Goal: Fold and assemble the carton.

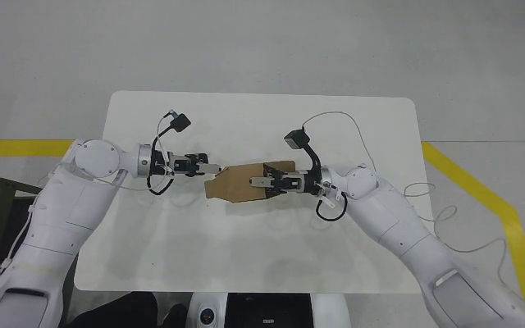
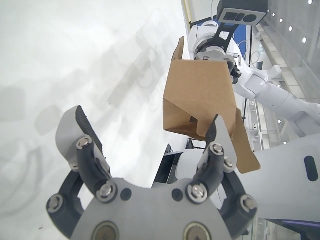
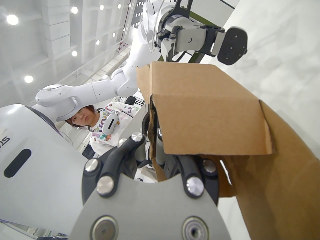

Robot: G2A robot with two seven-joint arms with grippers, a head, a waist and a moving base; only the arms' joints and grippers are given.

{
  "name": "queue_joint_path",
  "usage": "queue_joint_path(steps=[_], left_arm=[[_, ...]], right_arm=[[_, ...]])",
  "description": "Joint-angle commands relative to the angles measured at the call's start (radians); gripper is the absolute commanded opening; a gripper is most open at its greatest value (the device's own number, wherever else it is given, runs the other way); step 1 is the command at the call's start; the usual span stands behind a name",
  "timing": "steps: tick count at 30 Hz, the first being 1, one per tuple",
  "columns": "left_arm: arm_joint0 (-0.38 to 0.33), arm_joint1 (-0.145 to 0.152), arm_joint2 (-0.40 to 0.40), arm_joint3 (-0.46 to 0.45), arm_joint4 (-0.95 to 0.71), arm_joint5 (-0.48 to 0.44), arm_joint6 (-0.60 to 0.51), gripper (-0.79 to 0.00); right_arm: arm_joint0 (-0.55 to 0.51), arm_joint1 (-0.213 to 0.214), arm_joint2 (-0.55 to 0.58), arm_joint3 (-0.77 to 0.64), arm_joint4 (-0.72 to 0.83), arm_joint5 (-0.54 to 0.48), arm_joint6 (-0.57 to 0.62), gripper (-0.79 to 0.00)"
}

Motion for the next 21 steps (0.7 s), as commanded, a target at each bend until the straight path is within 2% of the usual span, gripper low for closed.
queue_joint_path(steps=[1, 14, 21], left_arm=[[0.001, -0.001, 0.004, -0.010, 0.001, 0.001, 0.000, 0.000], [-0.002, -0.006, 0.015, -0.028, 0.000, 0.007, 0.002, 0.000], [-0.004, -0.005, 0.004, -0.011, -0.001, 0.006, 0.004, 0.000]], right_arm=[[0.003, -0.001, -0.004, -0.001, 0.001, -0.002, -0.002, -0.785], [0.023, -0.009, -0.038, 0.007, 0.012, -0.021, -0.021, -0.785], [0.018, 0.003, -0.027, 0.032, -0.005, -0.043, -0.043, -0.785]])
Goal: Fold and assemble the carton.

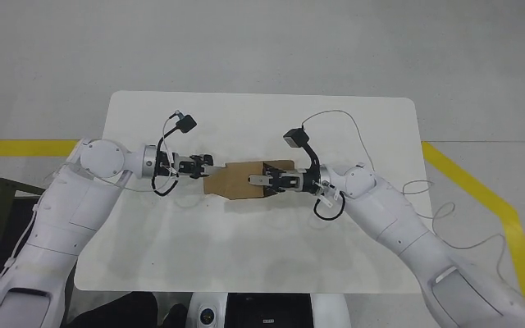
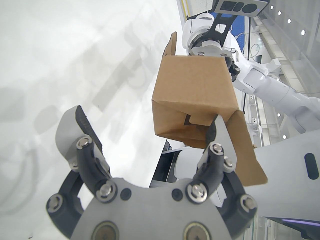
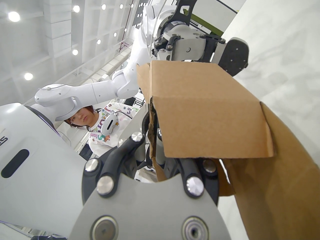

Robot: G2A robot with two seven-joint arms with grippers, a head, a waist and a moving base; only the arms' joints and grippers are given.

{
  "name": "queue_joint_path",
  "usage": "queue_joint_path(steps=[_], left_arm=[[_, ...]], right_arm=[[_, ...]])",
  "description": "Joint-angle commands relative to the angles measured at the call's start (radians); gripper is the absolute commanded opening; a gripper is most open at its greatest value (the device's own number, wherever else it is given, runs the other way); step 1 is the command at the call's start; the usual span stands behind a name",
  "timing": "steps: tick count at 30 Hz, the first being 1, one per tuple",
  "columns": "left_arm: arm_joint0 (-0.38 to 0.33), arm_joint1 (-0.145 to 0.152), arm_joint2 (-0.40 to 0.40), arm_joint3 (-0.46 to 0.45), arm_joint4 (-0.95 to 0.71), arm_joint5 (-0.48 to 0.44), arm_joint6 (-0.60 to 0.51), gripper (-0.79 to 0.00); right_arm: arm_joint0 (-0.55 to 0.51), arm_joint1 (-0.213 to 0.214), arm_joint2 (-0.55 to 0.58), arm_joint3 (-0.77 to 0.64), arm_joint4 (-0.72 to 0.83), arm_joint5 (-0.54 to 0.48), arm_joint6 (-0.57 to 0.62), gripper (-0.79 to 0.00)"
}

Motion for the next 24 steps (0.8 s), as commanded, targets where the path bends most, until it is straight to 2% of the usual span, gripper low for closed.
queue_joint_path(steps=[1, 11, 24], left_arm=[[-0.001, 0.001, -0.007, 0.009, -0.001, 0.000, 0.002, 0.000], [-0.007, 0.010, -0.056, 0.029, -0.042, 0.007, -0.013, 0.000], [0.023, 0.014, -0.054, -0.073, 0.010, -0.026, -0.004, 0.000]], right_arm=[[-0.003, 0.006, 0.008, 0.007, -0.009, -0.006, -0.006, -0.785], [-0.032, 0.029, 0.060, 0.038, -0.057, 0.008, 0.006, -0.785], [-0.037, 0.012, 0.074, 0.018, -0.094, 0.041, -0.009, -0.785]])
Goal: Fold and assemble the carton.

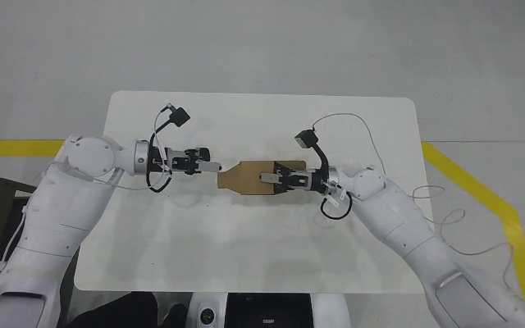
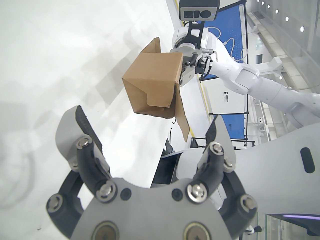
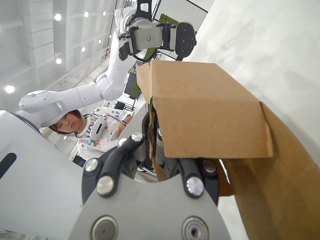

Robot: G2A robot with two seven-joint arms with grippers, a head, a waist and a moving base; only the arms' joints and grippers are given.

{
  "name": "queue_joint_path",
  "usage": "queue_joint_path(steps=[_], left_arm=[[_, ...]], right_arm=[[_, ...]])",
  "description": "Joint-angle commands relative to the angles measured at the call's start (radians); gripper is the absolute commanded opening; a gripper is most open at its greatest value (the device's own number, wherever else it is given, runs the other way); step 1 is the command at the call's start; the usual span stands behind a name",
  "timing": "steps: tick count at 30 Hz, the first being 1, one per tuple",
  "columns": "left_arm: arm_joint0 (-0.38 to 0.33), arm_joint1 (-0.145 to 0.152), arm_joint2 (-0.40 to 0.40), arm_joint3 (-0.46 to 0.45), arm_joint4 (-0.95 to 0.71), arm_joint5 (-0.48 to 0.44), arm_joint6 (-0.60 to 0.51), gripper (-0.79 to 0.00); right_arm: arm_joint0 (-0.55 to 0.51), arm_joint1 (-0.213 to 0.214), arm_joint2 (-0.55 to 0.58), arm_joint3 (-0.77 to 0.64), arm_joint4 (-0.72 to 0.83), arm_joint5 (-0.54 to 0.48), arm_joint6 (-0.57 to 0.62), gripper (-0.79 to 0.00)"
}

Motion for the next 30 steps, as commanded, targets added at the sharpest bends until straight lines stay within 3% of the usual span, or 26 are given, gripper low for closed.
queue_joint_path(steps=[1, 19, 30], left_arm=[[0.003, 0.000, 0.002, -0.007, 0.017, -0.002, 0.007, 0.000], [-0.003, -0.007, 0.037, 0.057, 0.103, 0.002, 0.056, 0.000], [-0.005, -0.011, 0.050, 0.052, 0.096, 0.002, 0.047, 0.000]], right_arm=[[0.001, -0.003, 0.002, -0.004, -0.003, 0.001, 0.001, -0.785], [-0.006, -0.019, 0.031, -0.047, 0.010, -0.021, 0.028, -0.785], [0.010, -0.046, -0.004, -0.039, 0.025, -0.039, 0.010, -0.785]])
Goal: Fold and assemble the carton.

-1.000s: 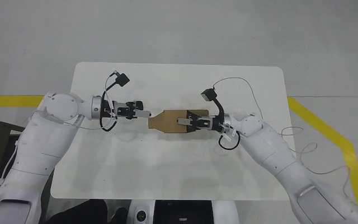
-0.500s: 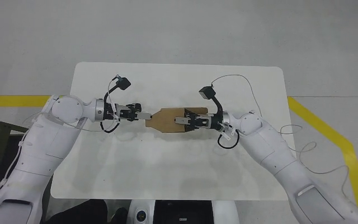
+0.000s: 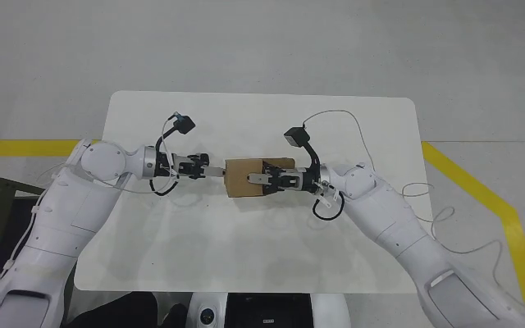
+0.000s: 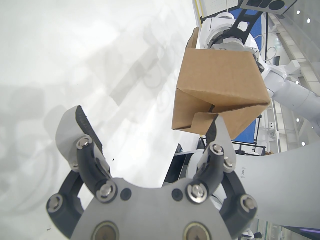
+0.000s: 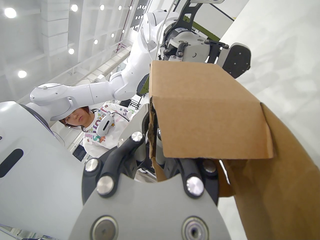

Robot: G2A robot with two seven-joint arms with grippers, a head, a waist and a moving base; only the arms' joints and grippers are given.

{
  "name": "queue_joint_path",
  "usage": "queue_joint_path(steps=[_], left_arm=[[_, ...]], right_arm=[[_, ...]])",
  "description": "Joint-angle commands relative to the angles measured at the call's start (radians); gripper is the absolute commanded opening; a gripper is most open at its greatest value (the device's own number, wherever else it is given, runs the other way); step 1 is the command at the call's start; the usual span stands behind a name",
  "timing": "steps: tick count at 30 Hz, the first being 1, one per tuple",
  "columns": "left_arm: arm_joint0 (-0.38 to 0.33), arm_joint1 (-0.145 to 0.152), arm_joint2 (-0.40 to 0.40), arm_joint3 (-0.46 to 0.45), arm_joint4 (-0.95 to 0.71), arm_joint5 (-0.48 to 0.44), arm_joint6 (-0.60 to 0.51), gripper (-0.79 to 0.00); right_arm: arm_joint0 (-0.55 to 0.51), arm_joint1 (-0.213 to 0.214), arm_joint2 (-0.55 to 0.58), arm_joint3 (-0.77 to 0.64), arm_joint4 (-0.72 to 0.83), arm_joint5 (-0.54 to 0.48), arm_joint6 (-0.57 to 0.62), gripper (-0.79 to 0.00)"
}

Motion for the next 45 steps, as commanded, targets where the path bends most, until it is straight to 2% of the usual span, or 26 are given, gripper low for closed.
queue_joint_path(steps=[1, 16, 34, 45], left_arm=[[0.001, 0.000, 0.000, -0.001, -0.003, -0.001, -0.001, 0.000], [0.003, -0.002, 0.004, -0.009, -0.036, 0.008, -0.018, 0.000], [-0.009, -0.012, 0.022, 0.009, -0.073, 0.023, -0.027, 0.000], [-0.004, -0.018, 0.027, 0.059, -0.129, 0.031, -0.037, 0.000]], right_arm=[[0.006, -0.004, -0.006, 0.005, 0.001, -0.003, -0.003, -0.785], [0.039, -0.029, -0.055, 0.043, 0.025, -0.017, -0.017, -0.785], [0.052, -0.032, -0.080, 0.070, 0.056, -0.032, -0.032, -0.785], [0.044, -0.024, -0.087, 0.075, 0.071, -0.058, -0.058, -0.785]])
